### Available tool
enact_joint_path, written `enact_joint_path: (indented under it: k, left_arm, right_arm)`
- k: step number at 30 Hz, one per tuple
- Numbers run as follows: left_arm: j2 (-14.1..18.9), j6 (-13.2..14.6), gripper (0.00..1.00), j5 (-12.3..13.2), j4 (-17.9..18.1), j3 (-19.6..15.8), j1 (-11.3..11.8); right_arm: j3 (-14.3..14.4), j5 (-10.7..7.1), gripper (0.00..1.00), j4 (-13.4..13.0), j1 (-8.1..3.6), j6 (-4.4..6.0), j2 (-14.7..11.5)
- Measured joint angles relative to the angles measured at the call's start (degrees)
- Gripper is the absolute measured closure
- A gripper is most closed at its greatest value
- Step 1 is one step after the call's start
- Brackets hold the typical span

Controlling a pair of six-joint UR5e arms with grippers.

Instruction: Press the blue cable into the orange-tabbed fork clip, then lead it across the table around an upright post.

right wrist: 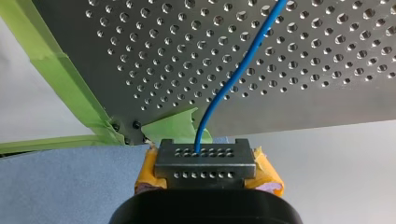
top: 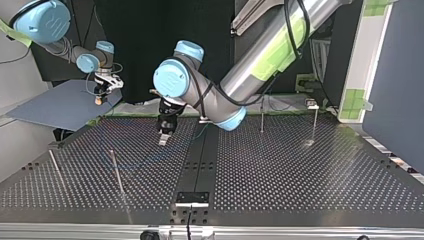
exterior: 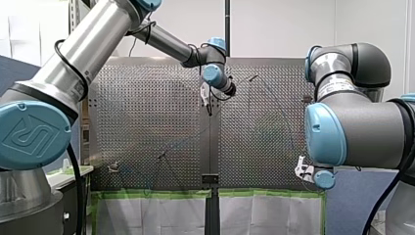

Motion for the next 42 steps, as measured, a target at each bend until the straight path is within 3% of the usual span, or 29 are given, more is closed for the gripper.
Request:
enact_joint_path:
  k: [9, 16, 22, 37, 42]
  left_arm:
    - [4.8, 4.77, 0.0, 0.51, -4.76, 2.7, 0.25]
    - [5.92, 8.37, 0.0, 3.53, -8.36, 6.16, 0.02]
    - [5.73, 10.85, 0.0, 6.35, -10.91, 7.0, -0.03]
    - [4.18, 10.42, 0.0, 13.38, -8.52, 10.73, -0.93]
    - [1.78, 11.79, 0.0, 13.11, -9.85, 12.89, -1.97]
  right_arm:
    - [-0.14, 0.04, 1.0, 0.13, 0.09, -0.01, -0.02]
    - [-0.19, 0.06, 1.0, 0.25, 0.25, 0.05, 0.01]
    - [-0.43, 0.05, 1.0, 0.36, 0.31, 0.05, 0.02]
    - [-0.66, -0.25, 1.0, 1.63, 0.4, -1.31, 0.05]
    - [-0.67, -0.28, 1.0, 1.67, 0.19, -1.33, 0.07]
